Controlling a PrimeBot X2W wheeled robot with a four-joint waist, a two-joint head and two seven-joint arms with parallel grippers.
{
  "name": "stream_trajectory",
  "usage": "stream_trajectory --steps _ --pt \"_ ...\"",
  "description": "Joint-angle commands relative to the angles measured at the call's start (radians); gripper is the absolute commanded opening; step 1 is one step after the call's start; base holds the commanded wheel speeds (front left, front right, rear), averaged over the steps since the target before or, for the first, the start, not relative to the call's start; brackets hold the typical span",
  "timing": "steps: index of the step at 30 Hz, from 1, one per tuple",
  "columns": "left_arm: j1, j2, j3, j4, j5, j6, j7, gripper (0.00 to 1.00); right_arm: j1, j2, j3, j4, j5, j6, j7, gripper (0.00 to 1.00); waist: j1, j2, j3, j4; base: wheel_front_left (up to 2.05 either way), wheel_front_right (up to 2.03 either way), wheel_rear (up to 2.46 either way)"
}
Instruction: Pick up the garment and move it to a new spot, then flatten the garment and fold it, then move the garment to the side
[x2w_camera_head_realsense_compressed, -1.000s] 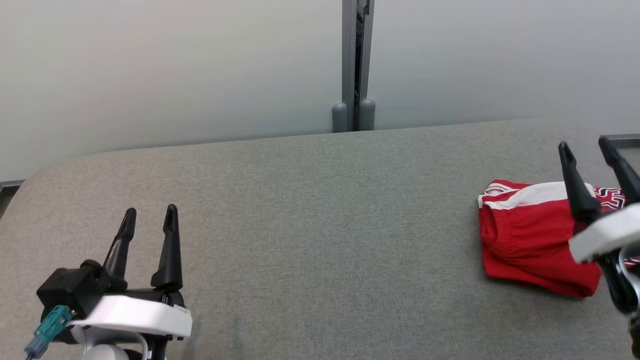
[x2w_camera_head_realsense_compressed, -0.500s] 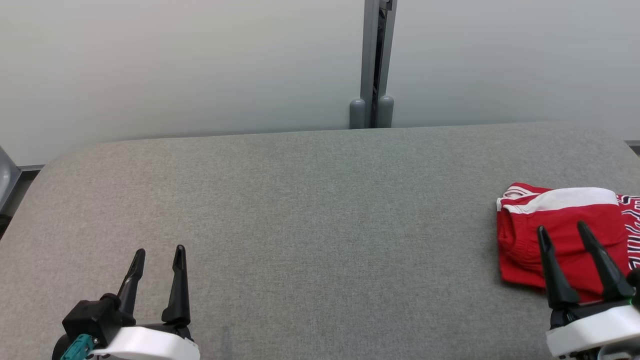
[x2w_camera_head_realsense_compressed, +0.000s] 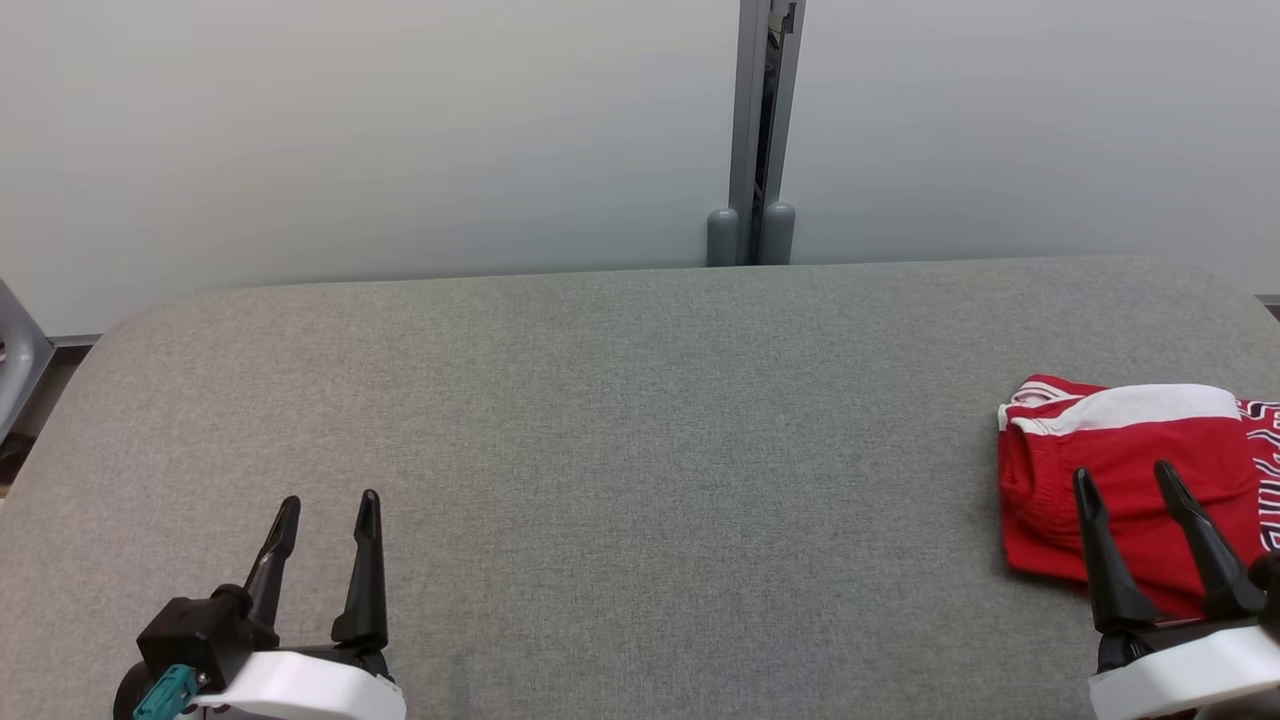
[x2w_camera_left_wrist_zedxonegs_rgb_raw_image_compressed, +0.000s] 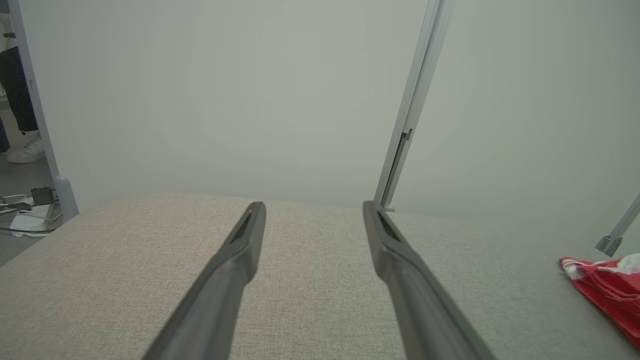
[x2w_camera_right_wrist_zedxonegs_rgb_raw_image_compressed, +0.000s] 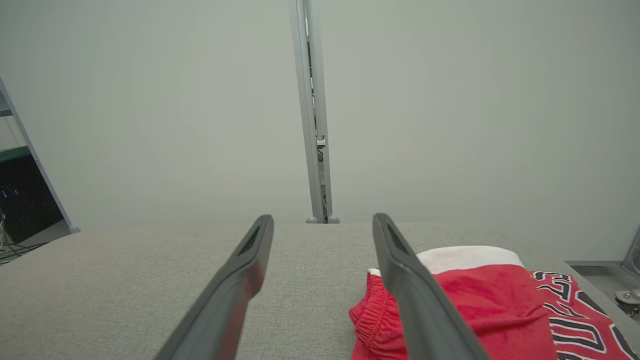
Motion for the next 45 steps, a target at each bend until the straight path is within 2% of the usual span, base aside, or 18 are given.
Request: stream_trajectory --steps 1,16,17,21,28,45 --pt "-0.010 0.001 0.004 0.002 0.005 -0.005 -0.003 1.00 0.009 -0.002 -0.005 -0.003 -0.007 0.000 0.004 1.00 0.0000 0.0000 0.000 0.000 0.00 0.00 0.00" --pt "-0.015 -0.007 0.008 0.022 -0.003 -0.023 -0.002 1.00 0.013 0.012 -0.004 -0.016 -0.011 0.000 0.018 1.00 0.0000 0.0000 -0.001 -0.002 0.00 0.00 0.00" --pt "-0.002 -0.010 0.004 0.021 -0.001 -0.021 -0.001 0.00 0.003 0.013 -0.001 -0.010 -0.010 0.000 0.017 0.00 0.0000 0.0000 -0.001 -0.002 0.00 0.00 0.00" --pt "0.026 -0.030 -0.007 0.051 -0.005 -0.024 0.000 0.00 0.022 0.035 0.006 0.024 -0.006 0.000 0.019 0.00 0.0000 0.0000 -0.001 -0.003 0.00 0.00 0.00" --pt "0.012 -0.051 0.038 0.060 -0.123 -0.056 0.039 0.00 0.001 0.046 -0.006 0.045 0.139 0.000 0.045 0.00 0.0000 0.0000 0.002 -0.003 0.00 0.00 0.00" --pt "-0.018 -0.086 0.117 0.083 -0.325 -0.114 0.108 0.00 -0.037 0.065 -0.030 0.083 0.388 0.000 0.091 0.00 0.0000 0.0000 0.008 -0.005 0.00 0.00 0.00"
